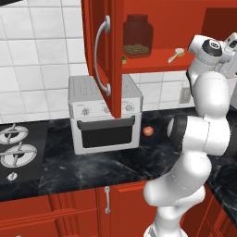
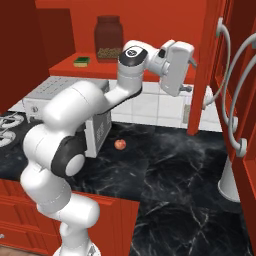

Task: Pick the sponge and dish brush from the cabinet and place them on the counter.

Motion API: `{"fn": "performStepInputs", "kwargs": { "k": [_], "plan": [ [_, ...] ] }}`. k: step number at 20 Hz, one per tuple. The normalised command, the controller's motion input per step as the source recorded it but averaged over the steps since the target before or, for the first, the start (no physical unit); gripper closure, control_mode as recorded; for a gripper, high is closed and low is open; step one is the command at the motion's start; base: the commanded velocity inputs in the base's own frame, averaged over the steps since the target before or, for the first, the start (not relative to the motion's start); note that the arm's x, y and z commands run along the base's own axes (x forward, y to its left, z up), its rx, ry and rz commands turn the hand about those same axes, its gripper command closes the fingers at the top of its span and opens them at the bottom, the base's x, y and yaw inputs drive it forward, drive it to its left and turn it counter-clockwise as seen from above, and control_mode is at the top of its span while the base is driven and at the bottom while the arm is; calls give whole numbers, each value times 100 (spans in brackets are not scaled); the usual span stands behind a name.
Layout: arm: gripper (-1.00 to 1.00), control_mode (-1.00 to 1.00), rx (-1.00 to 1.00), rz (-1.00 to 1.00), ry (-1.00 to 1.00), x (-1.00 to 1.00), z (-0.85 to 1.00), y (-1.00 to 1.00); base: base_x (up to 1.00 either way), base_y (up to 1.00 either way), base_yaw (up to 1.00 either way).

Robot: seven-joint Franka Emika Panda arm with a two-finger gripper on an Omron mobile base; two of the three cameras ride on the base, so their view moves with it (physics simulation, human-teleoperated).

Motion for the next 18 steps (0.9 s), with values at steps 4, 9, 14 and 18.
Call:
{"fn": "performStepInputs", "kwargs": {
  "k": [4, 9, 14, 18],
  "plan": [
    [-100, -100, 1, -1, -3, -15, 0, -11, 0, 0, 0],
    [-100, -100, -2, 0, -6, -13, -2, 34, 0, 0, 0],
    [-100, -100, 0, -4, -11, -5, 0, 51, 0, 0, 0],
    [-100, -100, 1, -2, -12, 0, -1, 54, 0, 0, 0]
  ]
}}
